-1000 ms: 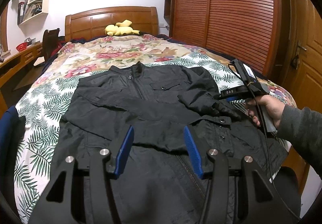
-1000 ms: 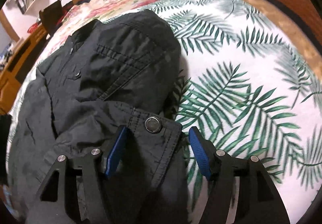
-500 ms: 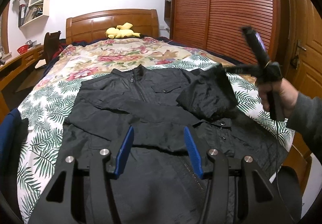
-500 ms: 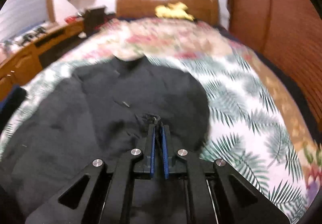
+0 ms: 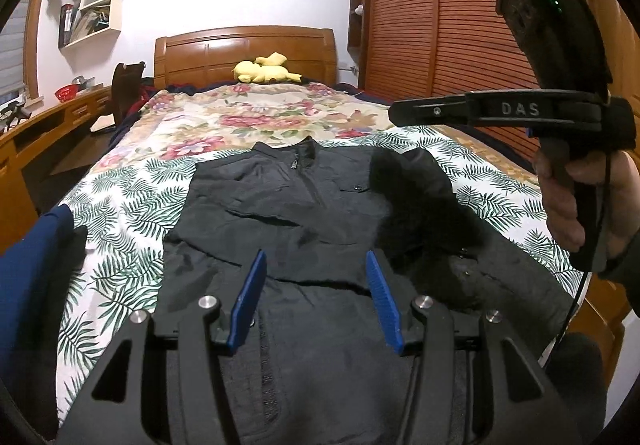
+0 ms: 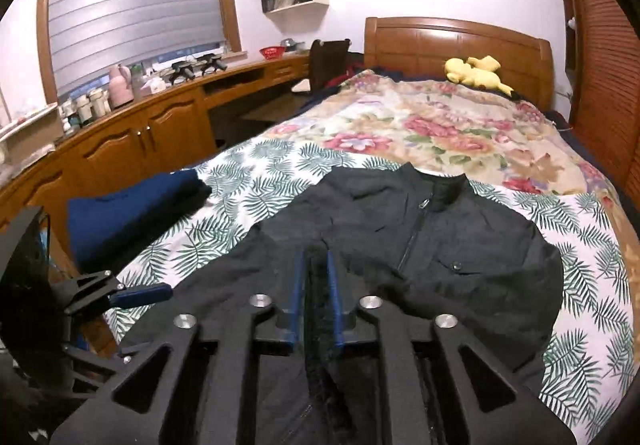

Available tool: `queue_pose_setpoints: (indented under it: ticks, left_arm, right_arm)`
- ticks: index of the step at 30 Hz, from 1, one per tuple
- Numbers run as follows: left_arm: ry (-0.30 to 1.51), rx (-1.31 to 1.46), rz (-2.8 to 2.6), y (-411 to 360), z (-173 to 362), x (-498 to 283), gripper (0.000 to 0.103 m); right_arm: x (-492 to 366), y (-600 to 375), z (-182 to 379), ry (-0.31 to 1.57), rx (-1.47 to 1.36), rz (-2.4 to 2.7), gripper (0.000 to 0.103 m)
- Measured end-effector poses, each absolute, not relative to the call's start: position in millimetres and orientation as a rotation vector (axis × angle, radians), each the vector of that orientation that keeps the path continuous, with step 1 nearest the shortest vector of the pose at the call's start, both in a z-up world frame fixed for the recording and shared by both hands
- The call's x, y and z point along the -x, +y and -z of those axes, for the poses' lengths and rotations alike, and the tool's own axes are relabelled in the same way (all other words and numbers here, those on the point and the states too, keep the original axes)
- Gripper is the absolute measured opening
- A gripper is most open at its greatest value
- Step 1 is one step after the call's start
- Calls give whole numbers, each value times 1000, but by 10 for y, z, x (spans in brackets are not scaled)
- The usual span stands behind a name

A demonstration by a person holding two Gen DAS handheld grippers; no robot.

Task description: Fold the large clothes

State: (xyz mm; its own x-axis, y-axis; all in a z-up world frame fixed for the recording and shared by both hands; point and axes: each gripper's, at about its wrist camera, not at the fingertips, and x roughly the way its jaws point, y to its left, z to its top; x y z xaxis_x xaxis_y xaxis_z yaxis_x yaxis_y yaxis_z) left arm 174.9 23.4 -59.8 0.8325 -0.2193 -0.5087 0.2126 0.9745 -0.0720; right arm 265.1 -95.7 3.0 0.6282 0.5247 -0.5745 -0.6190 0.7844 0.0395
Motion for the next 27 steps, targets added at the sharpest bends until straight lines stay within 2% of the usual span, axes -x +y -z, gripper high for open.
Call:
queue_pose_setpoints:
  ticks: [1,7,19,27]
  left_arm:
    - [542,13,228,235,603,-1752,51]
    - [557,1,247,158,645,-1793,51]
    - [654,8,268,-24,902,-2032,51]
    - [745,2,232,-145,1174,-2300,51]
  right_arm:
    - [-2642,-983,-17,601,175,-650,31]
    - [-2648,-1334,203,620,178,-554,34]
    - [-2664,-2044,1317,762,192,-370,34]
    - [-2567,-2253,1494,784,138,-384,35]
